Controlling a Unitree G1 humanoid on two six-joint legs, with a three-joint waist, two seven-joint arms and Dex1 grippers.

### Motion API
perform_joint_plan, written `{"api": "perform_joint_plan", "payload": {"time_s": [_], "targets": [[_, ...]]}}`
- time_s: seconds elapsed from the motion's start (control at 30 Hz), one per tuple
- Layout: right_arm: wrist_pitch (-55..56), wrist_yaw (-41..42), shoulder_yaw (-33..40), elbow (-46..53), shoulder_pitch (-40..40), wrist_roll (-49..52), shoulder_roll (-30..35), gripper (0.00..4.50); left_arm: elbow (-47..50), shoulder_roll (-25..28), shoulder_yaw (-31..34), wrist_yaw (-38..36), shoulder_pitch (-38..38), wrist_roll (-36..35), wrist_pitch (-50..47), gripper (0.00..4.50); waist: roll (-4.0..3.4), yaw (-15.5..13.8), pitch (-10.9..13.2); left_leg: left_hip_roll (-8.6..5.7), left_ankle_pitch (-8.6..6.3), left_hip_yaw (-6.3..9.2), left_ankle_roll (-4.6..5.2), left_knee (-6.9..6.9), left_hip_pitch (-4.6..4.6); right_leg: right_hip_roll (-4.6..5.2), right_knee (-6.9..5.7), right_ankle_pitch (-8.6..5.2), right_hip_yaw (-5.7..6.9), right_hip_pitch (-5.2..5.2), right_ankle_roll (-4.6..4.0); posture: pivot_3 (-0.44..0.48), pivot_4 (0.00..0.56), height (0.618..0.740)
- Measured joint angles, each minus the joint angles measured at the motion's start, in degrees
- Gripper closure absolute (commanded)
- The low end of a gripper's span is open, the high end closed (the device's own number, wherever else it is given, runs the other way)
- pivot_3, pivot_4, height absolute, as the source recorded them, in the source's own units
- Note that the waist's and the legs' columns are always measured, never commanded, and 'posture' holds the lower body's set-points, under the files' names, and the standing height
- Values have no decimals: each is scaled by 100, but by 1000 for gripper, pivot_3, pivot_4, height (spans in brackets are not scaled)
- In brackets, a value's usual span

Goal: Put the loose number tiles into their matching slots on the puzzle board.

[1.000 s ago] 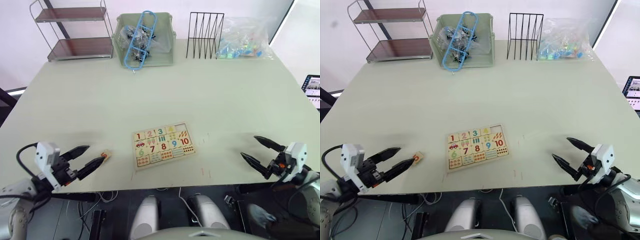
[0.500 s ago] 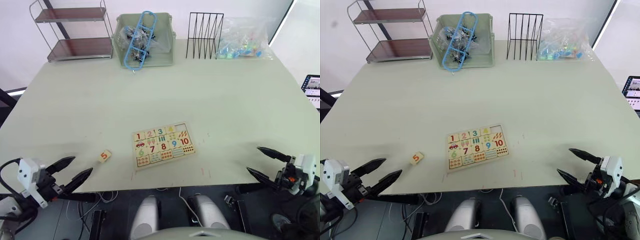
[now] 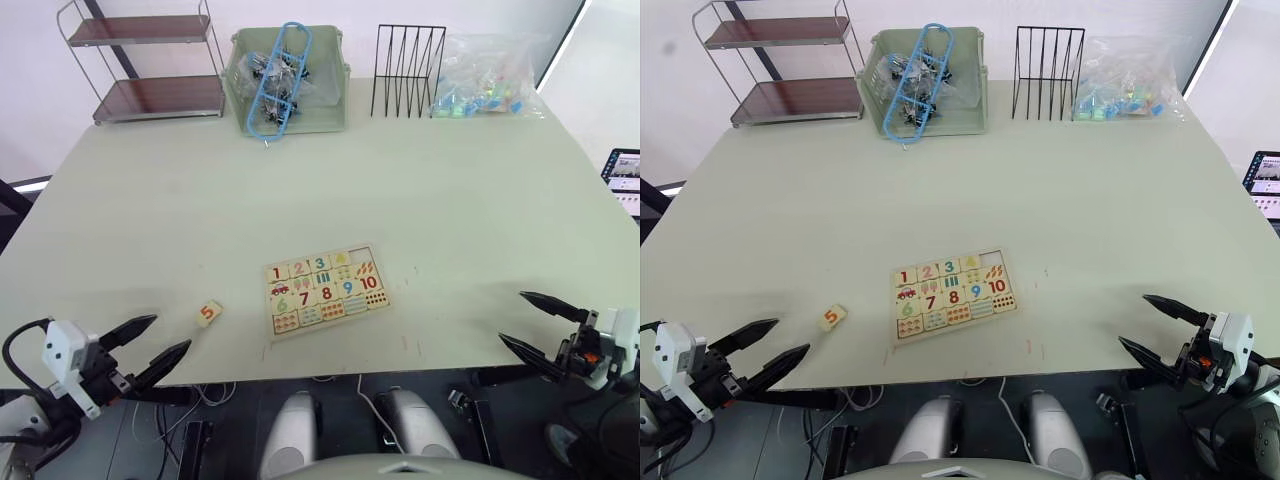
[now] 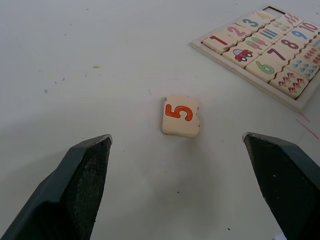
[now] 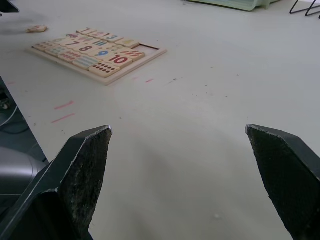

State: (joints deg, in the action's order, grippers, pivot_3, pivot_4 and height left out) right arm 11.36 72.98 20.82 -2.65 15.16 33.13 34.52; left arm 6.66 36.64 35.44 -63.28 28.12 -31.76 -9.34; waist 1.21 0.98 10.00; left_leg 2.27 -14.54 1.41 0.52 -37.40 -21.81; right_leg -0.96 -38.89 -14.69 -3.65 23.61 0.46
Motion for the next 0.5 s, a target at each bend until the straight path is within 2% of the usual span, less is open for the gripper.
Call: {"api": "perform_joint_plan", "payload": {"time_s": [0.5], "targets": [[25,40,-1,-69,-111,13,-42,0,-258,-35,-7,-35,-121,-1,242,29,0,1,0,0,0,-4,0,0,1,0,0,0,-3,1,0,0,150,740]]}}
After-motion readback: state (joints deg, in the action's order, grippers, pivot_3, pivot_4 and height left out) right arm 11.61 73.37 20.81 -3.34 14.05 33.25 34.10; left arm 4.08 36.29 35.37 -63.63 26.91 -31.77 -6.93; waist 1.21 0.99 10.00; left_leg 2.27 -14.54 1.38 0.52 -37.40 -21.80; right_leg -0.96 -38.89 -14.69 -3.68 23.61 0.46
